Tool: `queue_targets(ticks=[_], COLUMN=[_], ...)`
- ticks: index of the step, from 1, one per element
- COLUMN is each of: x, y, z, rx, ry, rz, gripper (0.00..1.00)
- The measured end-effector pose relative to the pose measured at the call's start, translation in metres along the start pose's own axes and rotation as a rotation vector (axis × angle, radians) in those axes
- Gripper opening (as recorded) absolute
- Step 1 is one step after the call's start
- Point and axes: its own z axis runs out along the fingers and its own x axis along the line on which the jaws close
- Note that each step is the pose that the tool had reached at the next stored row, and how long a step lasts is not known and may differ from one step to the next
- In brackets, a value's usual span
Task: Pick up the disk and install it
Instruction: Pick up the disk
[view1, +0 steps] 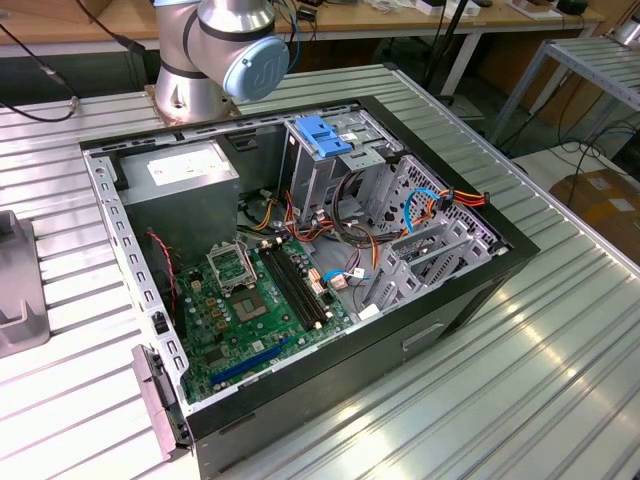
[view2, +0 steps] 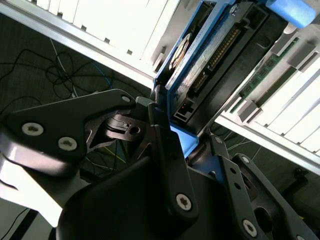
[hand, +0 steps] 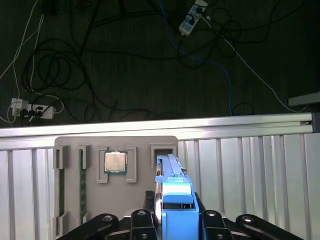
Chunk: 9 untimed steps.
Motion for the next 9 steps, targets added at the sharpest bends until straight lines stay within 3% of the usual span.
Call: queue_targets(ticks=[9], x=[-0.0002], y=[0.0001], z=[-0.0022], rx=[-0.0001], ry=[0.0000], rz=[0.000], gripper=[0.37])
